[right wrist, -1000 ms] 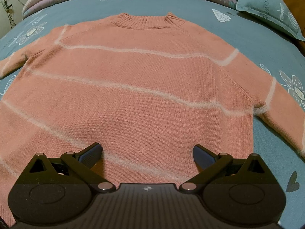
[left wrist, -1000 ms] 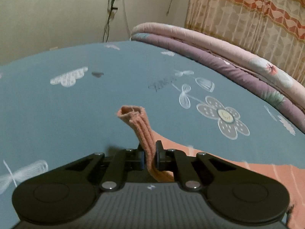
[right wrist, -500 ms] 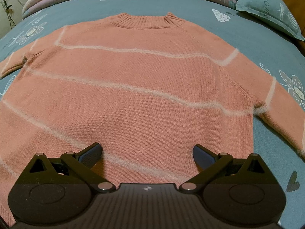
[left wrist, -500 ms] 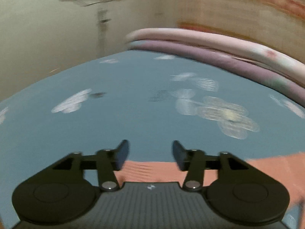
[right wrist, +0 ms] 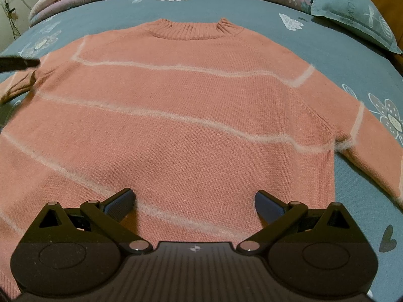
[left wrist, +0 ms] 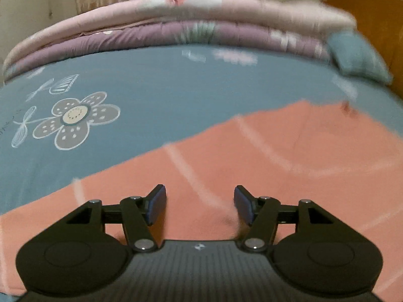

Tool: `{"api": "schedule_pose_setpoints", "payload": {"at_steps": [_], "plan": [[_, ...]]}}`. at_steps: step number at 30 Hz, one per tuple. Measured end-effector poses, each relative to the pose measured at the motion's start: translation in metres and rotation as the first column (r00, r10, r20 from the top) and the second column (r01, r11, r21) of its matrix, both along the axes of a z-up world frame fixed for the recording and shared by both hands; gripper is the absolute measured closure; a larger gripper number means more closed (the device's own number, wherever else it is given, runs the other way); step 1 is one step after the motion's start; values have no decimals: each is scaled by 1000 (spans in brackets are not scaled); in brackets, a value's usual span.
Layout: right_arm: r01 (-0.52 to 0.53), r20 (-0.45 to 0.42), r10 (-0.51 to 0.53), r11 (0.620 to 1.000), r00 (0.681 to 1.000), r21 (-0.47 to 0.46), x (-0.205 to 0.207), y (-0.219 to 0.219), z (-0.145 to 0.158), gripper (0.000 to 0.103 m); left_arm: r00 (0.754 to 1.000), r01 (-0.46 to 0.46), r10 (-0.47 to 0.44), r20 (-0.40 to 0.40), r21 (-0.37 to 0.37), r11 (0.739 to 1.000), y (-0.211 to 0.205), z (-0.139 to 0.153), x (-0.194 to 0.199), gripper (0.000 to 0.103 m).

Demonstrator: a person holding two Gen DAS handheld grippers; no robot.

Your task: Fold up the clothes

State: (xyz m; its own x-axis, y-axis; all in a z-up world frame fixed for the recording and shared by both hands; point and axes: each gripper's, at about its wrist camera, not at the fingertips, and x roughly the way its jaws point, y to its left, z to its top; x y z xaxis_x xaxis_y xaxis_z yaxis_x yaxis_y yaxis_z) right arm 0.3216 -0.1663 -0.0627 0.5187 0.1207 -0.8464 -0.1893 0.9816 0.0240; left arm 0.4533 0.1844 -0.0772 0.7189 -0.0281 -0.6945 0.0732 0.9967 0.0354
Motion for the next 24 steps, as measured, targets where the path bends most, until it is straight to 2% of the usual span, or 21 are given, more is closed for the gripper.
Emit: {"api": "schedule_pose_setpoints", "payload": {"at_steps": [5,6,8,10,12,14,16,18,19,21,24], "plan": [[-7,5,7,1000,1000,5,-1,-2,0,0,998,-68,68,-10,65,996,21,3,-5,22],[-8,6,8,1000,1000,5,-1,-2,0,0,997,-81,82,-12,78,994,25,4,-6,22],[-11,8,11,1000,1000,4,-1,-2,0,0,995,-102,103,-2,102,990,26,11,-5,29],[-13,7,13,1000,1000,4,0,-2,1,0,997,-67,64,39,101,993,16,23,-6,28],[-15,5,15,1000,1000,4,2,-2,1,0,998,30,-30,48,0,1000,-3,34,-6,27],[-17,4,17,1000,1000,4,2,-2,1,0,992,124,-121,40,-109,986,-23,38,-2,25],[-19,5,19,1000,1000,6,2,-3,1,0,978,208,-208,20,-226,952,-46,37,3,25],[-20,6,20,1000,1000,7,2,-3,1,0,963,255,-271,-7,-309,916,-67,29,6,25],[-20,6,20,1000,1000,7,2,-3,1,0,956,269,-293,-26,-327,906,-76,23,7,25],[-20,4,20,1000,1000,7,2,-3,1,0,949,272,-308,-63,-326,906,-87,9,11,25],[-21,14,21,1000,1000,12,0,-3,1,0,965,195,-242,-104,-333,923,-80,-10,22,27]]}}
